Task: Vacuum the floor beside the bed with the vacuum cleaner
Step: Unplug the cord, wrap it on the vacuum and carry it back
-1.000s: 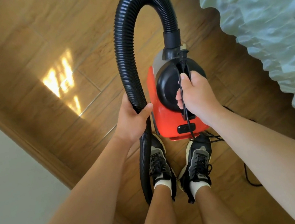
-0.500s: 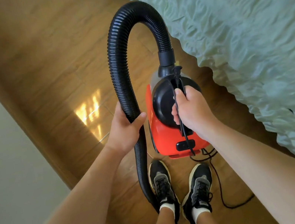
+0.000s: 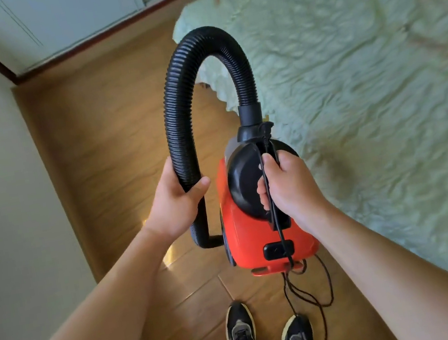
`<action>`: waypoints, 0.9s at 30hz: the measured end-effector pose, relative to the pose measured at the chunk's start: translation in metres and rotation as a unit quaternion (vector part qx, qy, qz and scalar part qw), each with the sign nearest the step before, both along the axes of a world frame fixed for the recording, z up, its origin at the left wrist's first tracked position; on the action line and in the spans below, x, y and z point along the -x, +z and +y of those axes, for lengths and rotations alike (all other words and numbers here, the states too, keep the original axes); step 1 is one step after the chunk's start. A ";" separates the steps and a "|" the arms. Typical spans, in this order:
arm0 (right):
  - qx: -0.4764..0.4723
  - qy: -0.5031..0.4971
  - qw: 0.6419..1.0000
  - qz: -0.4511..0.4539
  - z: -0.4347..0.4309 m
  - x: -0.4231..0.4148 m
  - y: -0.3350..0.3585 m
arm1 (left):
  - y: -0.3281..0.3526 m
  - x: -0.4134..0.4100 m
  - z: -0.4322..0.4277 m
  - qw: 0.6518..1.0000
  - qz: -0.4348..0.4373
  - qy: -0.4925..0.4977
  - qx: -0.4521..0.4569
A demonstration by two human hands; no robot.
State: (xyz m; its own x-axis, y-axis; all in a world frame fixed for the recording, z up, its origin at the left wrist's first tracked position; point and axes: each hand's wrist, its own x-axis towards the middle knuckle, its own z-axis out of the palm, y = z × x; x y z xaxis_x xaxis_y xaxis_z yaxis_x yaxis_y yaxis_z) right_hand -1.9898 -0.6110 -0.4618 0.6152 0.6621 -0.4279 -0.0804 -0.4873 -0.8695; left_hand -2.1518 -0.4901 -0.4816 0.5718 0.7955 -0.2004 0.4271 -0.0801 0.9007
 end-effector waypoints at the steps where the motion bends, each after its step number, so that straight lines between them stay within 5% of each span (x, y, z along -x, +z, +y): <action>1: -0.006 0.001 1.000 -0.001 0.002 0.000 0.015 | 0.017 -0.001 0.004 1.000 -0.005 0.004 -0.006; 27: -0.223 -0.013 0.972 -0.070 0.002 0.003 0.428 | 0.450 -0.006 0.001 0.969 -0.143 0.040 -0.198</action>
